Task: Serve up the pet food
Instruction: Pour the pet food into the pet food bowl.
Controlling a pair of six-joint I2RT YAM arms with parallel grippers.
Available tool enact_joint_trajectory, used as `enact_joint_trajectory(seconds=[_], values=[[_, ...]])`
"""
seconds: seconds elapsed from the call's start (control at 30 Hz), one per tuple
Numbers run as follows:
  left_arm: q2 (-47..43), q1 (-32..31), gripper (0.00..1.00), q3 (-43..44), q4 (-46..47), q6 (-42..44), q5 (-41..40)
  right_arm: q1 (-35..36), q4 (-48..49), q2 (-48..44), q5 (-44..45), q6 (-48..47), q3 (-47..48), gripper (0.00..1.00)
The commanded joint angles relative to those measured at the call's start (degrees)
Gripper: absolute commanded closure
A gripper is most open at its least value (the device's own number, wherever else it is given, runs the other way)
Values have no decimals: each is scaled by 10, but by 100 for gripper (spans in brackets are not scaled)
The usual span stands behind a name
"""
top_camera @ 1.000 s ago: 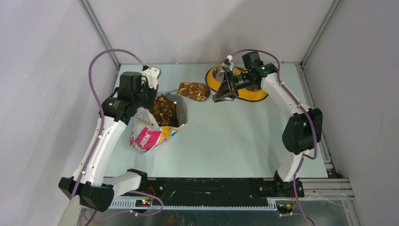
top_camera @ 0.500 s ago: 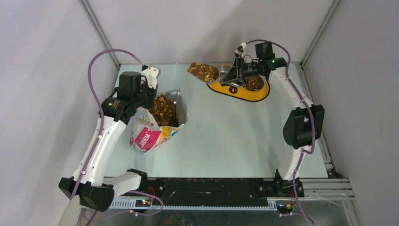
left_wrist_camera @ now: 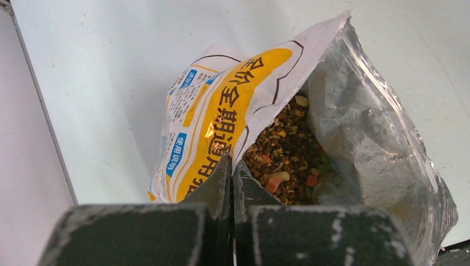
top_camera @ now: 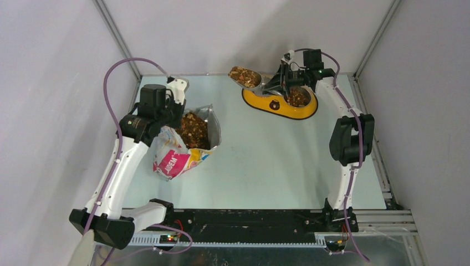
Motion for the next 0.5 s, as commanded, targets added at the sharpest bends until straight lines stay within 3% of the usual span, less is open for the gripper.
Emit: enact_joint_trajectory(seconds=[0.0, 0.47], values=[[-4, 9, 100, 20, 19, -6, 4, -16, 63, 12, -12, 30, 52, 100], [-7, 10, 100, 17, 19, -2, 21, -56, 76, 105, 25, 43, 133, 100]])
